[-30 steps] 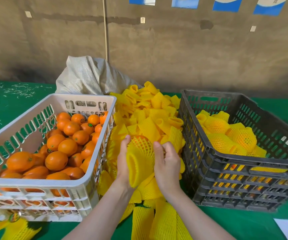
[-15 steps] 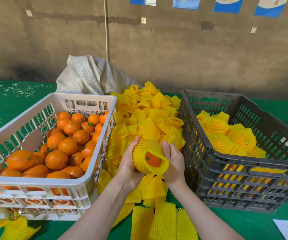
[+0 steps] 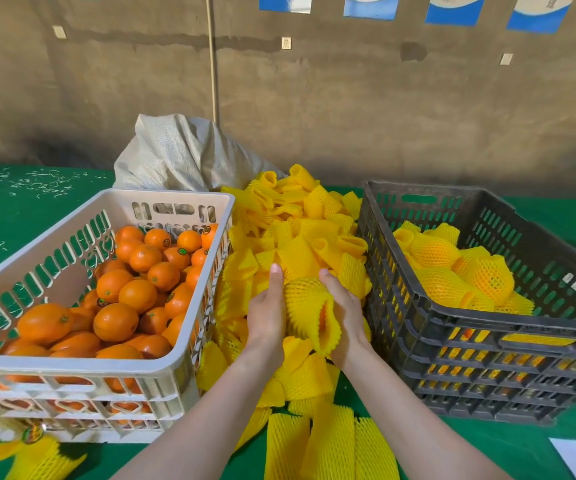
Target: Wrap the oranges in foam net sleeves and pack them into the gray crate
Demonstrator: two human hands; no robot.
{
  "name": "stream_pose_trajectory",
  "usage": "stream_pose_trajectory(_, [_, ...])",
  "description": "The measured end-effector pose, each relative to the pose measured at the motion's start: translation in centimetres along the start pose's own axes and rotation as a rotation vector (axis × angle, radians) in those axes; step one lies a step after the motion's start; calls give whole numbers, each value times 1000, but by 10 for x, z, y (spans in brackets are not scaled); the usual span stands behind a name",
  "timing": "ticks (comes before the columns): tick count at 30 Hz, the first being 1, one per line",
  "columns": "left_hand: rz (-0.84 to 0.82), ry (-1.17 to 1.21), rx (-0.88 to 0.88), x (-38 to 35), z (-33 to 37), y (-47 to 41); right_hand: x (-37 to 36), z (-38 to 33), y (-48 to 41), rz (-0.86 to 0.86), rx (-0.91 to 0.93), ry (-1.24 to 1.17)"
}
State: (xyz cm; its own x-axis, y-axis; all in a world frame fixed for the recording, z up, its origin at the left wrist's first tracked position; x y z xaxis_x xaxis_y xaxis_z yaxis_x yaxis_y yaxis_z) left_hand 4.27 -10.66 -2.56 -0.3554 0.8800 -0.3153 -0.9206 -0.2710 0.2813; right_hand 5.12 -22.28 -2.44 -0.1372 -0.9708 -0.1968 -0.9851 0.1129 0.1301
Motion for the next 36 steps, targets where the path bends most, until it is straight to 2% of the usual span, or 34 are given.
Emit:
stream_pose_trajectory(3, [41, -121, -188, 3, -2, 4, 5, 1, -2, 84, -10, -39])
stream_pose_trajectory(6, [77, -252, -333, 6, 4, 3, 6, 6, 0, 98, -20, -30])
stream_pose_trajectory(8, [47, -160, -344, 5, 7, 1, 5, 9, 0, 89, -69, -106])
stream_pose_trajectory(10, [-55, -50, -299, 1, 5, -1, 3, 8, 1, 69, -129, -236])
stream_pose_trajectory(13, [-183, -38, -339, -2, 8, 0, 0, 4, 2, 26, -184, -337])
stream_pose_trajectory(18, [-220, -143, -505, 0, 21, 2, -7, -1, 7, -56, -205, -361])
stream_pose_trajectory(26, [-307, -145, -498, -2, 26, 1, -9, -7, 12, -163, -197, -312])
stream_pose_trajectory(29, [-367, -172, -449, -5, 21, 1, -5, -8, 13, -177, -179, -251])
stream_pose_trajectory(32, [-434, -210, -309, -7, 17, -3, -1, -12, 14, -182, -153, -154])
stream_pose_trajectory(34, [-480, -226, -133, -4, 17, -9, 5, -18, 12, -179, -123, -69])
stream_pose_trajectory(36, [-579, -187, 164, -7, 15, -4, 10, -26, 8, -141, -51, 100])
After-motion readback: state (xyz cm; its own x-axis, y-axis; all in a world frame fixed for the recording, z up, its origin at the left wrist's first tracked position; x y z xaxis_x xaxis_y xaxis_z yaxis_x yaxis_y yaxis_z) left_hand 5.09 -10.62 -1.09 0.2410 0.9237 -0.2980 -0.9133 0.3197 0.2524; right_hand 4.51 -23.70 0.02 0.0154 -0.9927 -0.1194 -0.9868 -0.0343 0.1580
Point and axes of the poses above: each hand's wrist, its own y-axis away from the middle knuckle, its own x-axis out of the back of the hand, z = x × y, the point moved 5 cm from there along -y, towards the middle knuckle, and after that the axes turned 7 degrees about y, right-handed, at the moved point
